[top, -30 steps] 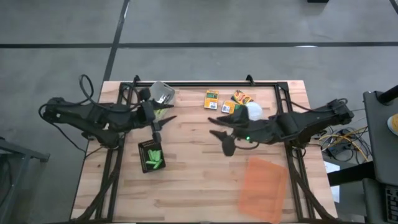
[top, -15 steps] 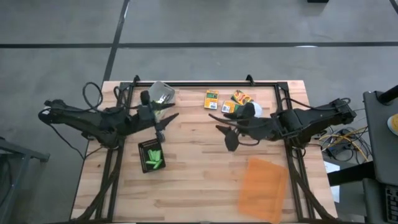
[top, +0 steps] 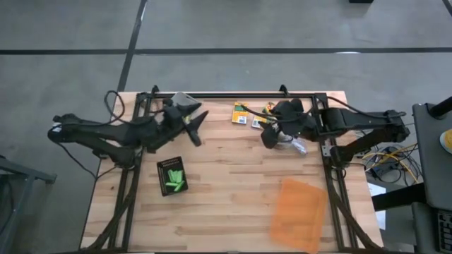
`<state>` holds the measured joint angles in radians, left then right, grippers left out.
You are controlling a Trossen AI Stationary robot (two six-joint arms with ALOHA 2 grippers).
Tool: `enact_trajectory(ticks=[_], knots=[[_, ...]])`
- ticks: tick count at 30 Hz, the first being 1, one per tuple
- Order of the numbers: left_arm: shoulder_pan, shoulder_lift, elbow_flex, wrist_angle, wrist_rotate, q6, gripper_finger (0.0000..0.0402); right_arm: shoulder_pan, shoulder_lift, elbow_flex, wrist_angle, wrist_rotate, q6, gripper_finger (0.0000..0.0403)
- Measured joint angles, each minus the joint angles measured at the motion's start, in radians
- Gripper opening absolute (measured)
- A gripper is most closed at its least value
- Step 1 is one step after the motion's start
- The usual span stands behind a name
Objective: Pick & Place School Supplies
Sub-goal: Adjust the lamp on the table
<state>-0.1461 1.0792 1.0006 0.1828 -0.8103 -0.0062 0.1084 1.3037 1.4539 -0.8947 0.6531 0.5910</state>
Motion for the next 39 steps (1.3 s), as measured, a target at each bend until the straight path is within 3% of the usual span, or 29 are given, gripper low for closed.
enact_trajectory(ticks=[5,10,16,21,24,27,32,39], knots=[[0.075,0.111,0.054,-0.006,0.037,-0.191,0.0177,-0.058,0.001,-0.005,-0.029,-0.041,-0.023,0.0285],[0.170,0.200,0.120,-0.055,0.209,-0.411,0.0177,-0.105,-0.026,-0.006,-0.112,-0.015,-0.025,0.0287],[0.309,0.285,0.190,-0.210,0.509,-0.555,0.0177,-0.116,-0.112,-0.027,-0.127,-0.001,-0.071,0.0278],[0.406,0.359,0.213,-0.239,0.576,-0.594,0.0177,-0.117,-0.187,-0.078,-0.120,-0.006,-0.073,0.0270],[0.459,0.400,0.226,-0.236,0.578,-0.527,0.0177,-0.125,-0.198,-0.104,-0.109,-0.006,-0.072,0.0271],[0.501,0.434,0.230,-0.235,0.602,-0.364,0.0177,-0.128,-0.192,-0.133,-0.061,-0.019,-0.085,0.0272],[0.550,0.461,0.234,-0.226,0.807,0.023,0.0177,-0.150,-0.150,-0.174,0.088,-0.078,-0.256,0.0269],[0.604,0.470,0.234,-0.264,0.853,0.191,0.0177,-0.227,-0.057,-0.172,0.217,-0.087,-0.427,0.0269]])
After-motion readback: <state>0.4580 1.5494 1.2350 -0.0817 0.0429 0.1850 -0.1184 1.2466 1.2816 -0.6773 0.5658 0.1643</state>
